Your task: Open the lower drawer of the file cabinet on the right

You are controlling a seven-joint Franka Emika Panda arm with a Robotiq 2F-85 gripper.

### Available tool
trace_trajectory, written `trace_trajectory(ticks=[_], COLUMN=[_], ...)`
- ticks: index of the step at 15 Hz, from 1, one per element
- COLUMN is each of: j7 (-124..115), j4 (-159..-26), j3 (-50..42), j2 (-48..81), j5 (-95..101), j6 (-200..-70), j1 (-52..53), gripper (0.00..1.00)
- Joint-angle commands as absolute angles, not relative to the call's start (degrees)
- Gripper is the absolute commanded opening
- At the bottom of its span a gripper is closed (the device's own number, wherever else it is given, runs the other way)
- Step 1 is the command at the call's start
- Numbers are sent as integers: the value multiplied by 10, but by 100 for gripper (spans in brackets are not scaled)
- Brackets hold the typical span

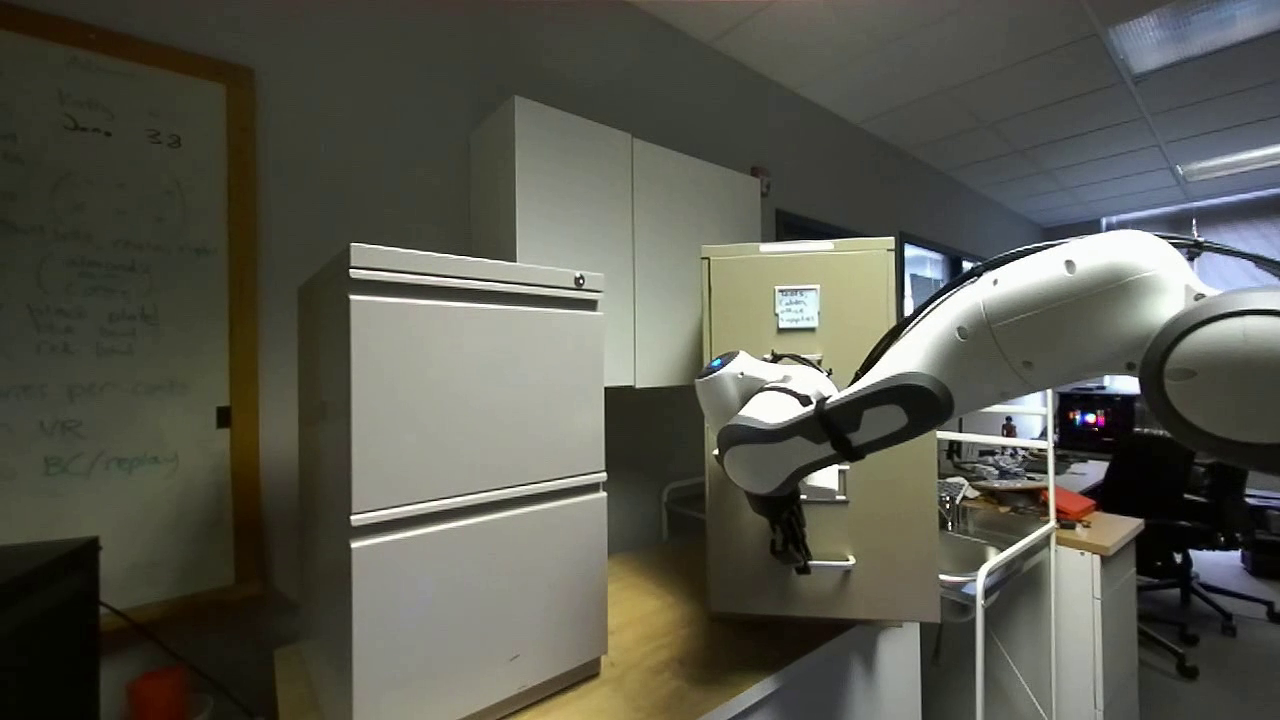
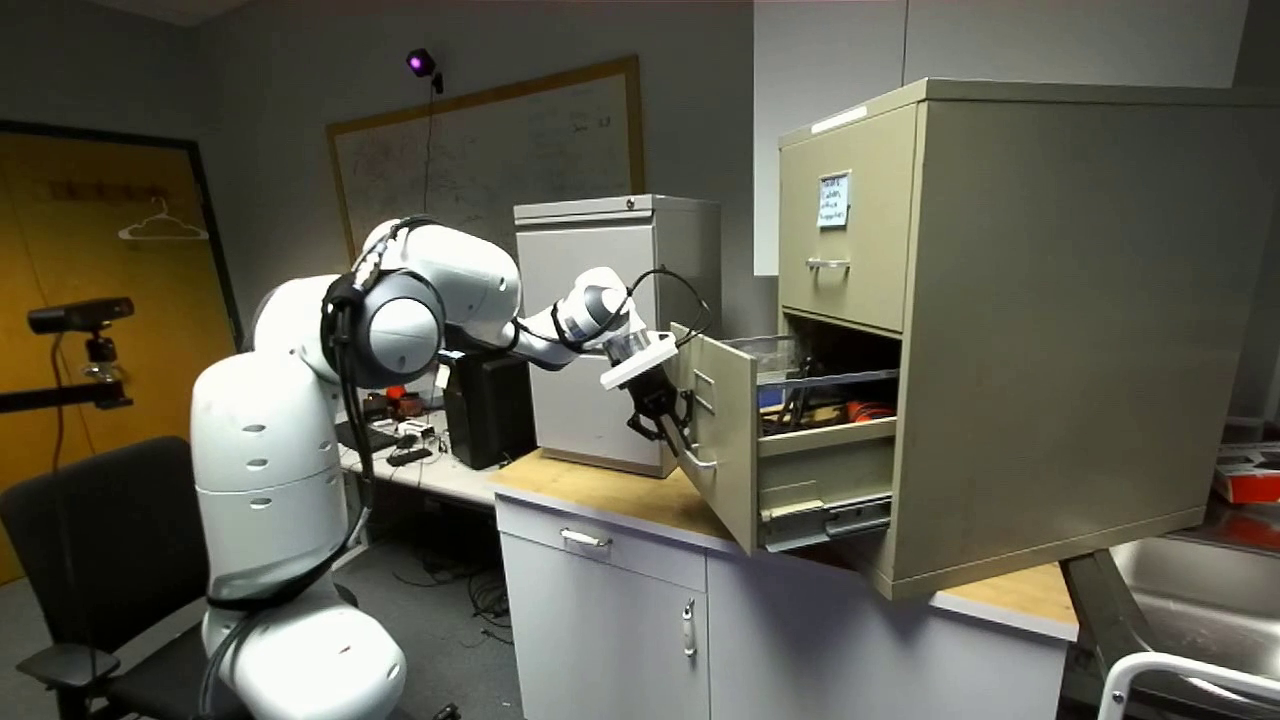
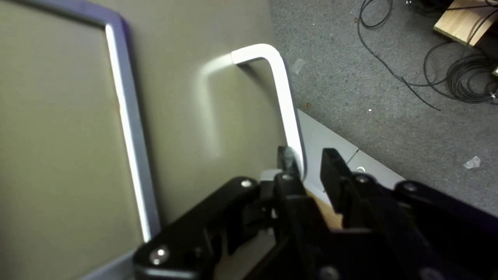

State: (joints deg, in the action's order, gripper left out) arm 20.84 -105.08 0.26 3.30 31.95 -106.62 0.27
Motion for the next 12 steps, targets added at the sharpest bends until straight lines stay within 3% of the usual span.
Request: trace_trajectory(ticks=[1, 12], j7=[218, 219], j4=[-1117, -1190], j3=[29, 47], j2=[23, -32], j5=[266, 278], j6=[-1080, -1076], j1=[26, 53], gripper=[5, 3])
